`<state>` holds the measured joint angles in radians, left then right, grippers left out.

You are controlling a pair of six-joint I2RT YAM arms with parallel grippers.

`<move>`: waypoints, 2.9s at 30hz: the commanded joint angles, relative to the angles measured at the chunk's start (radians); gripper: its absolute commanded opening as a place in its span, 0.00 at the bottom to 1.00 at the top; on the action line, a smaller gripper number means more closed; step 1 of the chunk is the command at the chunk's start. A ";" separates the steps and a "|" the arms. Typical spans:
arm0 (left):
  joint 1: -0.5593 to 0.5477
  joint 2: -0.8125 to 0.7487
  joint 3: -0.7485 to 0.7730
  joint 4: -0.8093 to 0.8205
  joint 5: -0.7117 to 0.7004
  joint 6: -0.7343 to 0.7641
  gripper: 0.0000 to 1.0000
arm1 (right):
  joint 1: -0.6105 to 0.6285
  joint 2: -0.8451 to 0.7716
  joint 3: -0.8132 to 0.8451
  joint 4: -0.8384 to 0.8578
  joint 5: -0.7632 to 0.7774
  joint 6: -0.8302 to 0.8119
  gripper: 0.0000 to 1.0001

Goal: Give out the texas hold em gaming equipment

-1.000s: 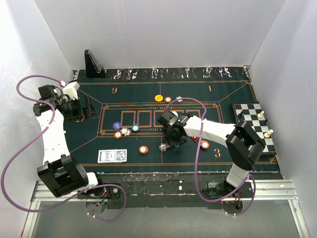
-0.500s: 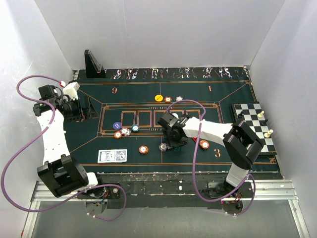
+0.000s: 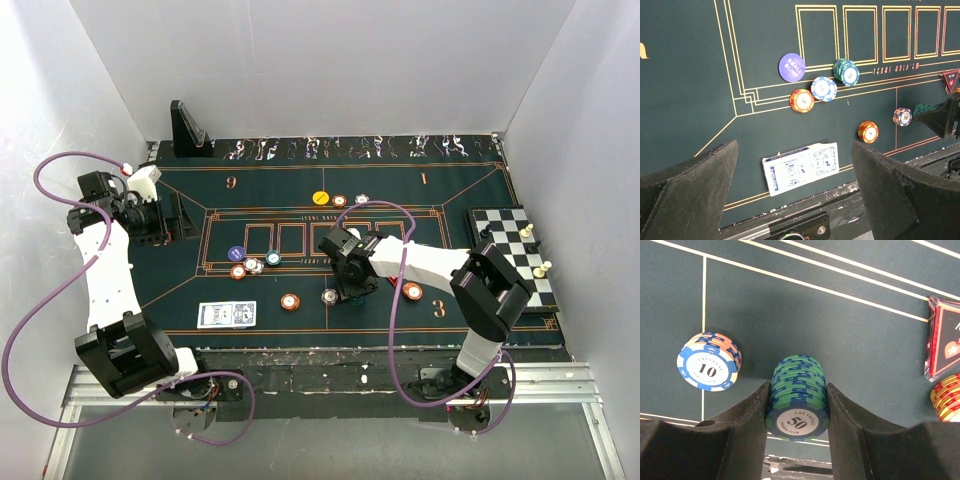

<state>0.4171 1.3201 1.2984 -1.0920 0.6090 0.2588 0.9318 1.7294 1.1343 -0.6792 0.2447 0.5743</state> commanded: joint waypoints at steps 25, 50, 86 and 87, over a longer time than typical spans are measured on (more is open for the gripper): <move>0.003 -0.045 -0.016 -0.002 0.000 0.014 0.98 | 0.001 -0.045 0.047 -0.046 0.015 -0.013 0.47; 0.003 -0.012 -0.002 0.006 0.011 0.013 0.98 | -0.461 0.281 0.718 -0.174 -0.053 -0.195 0.36; 0.005 0.022 -0.031 0.035 0.003 0.034 0.98 | -0.622 0.751 1.142 -0.221 -0.119 -0.165 0.72; 0.005 0.019 -0.031 0.035 0.003 0.034 0.98 | -0.622 0.748 1.142 -0.227 -0.117 -0.165 0.75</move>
<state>0.4171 1.3540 1.2816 -1.0683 0.6094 0.2779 0.3088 2.4645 2.2322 -0.8742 0.1280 0.4088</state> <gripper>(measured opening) 0.981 0.702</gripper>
